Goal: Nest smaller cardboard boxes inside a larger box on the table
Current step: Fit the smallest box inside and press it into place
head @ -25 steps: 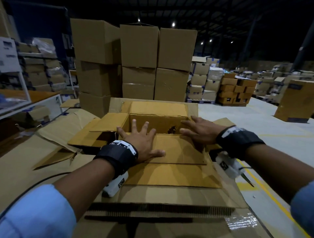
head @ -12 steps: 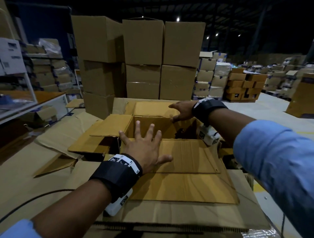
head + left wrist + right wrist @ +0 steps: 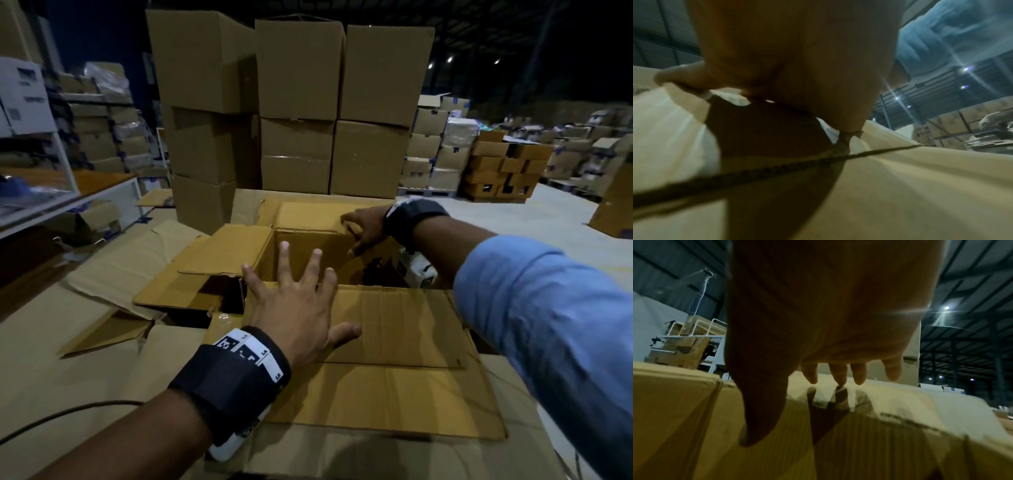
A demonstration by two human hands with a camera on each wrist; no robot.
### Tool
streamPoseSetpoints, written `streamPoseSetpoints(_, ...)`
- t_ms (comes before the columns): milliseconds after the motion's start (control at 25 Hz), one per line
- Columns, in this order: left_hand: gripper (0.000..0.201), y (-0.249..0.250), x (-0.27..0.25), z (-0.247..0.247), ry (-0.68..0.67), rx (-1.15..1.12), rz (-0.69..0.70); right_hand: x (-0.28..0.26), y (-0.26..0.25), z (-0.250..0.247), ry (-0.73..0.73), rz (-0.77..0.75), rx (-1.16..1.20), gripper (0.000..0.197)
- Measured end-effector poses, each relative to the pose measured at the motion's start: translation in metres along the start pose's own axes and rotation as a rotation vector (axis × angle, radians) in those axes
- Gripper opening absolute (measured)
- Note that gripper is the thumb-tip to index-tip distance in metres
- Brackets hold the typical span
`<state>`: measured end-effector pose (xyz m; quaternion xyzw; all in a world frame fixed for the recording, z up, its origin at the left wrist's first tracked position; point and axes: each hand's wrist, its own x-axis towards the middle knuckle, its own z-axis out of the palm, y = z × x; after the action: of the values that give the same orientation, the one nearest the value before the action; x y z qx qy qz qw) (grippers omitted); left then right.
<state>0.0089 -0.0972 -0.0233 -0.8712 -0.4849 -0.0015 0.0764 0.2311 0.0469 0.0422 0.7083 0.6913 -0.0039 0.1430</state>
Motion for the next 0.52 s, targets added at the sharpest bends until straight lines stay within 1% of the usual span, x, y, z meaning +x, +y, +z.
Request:
streamPoseSetpoints(160,0.096,-0.002,0.001,0.003,0.022,-0.01,0.02,0.012,-0.008,0.024,-0.015,-0.021,0.086,0.101)
streamPoseSetpoints(320,0.095,-0.003,0.002,0.005,0.031,-0.003,0.021,0.012,-0.014,0.038,0.005,-0.014,0.16,0.107)
streamPoseSetpoints(520,0.095,-0.003,-0.001,0.003,0.017,-0.005,0.032,0.005,-0.013,0.039,0.008,-0.013,0.253,0.096)
